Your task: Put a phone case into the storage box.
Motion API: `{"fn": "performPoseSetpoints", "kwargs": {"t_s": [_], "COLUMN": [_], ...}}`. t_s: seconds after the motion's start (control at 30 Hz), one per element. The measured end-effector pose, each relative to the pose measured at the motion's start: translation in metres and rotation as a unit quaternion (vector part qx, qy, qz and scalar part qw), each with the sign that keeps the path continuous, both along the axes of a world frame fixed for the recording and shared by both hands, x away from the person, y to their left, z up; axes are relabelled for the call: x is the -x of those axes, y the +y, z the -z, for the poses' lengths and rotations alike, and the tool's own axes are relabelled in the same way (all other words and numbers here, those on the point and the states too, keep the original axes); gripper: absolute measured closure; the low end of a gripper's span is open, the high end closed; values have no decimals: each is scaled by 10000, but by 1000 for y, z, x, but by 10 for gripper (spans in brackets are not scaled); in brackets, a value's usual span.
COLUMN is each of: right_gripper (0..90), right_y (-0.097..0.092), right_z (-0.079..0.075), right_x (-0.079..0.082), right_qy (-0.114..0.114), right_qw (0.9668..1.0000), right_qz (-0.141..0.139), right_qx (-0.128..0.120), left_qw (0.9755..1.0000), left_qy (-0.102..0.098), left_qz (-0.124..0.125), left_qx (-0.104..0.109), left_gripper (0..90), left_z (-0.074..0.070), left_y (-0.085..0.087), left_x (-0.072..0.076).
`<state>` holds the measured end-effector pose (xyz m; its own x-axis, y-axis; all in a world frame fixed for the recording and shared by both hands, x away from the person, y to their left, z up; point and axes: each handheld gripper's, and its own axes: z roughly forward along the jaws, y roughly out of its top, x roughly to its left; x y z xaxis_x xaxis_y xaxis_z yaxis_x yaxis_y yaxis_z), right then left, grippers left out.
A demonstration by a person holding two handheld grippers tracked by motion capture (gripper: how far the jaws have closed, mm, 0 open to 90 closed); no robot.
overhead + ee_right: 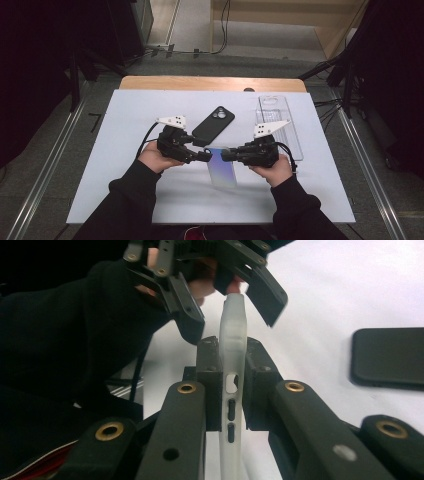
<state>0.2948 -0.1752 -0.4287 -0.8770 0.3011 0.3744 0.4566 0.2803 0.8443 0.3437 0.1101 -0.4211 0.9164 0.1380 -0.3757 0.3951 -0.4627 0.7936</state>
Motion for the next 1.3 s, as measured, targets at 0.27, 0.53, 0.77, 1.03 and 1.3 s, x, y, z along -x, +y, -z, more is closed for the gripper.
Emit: {"fn": "performPoseSetpoints", "kwargs": {"t_s": [0.27,0.53,0.77,1.03,1.3], "right_gripper": [788,787,775,746,503], "right_y": [3,5,3,4,1], "right_z": [0,1,1,0,-3], "right_x": [1,1,0,1,2], "right_qy": [49,110,127,77,91], "right_qw": [9995,9993,9991,9991,9997], "right_qz": [-288,-356,-372,-398,-193], "right_qx": [-82,-68,-125,-114,-103], "left_qw": [9995,9985,9971,9962,9975], "left_qy": [46,55,32,98,69], "left_qz": [317,542,750,862,706], "left_qx": [-47,6,134,117,41], "left_gripper": [493,687,768,798,802], "left_z": [1,-2,-6,-9,-14], "left_y": [-5,-6,-2,-2,1], "left_x": [6,8,9,10,9]}}
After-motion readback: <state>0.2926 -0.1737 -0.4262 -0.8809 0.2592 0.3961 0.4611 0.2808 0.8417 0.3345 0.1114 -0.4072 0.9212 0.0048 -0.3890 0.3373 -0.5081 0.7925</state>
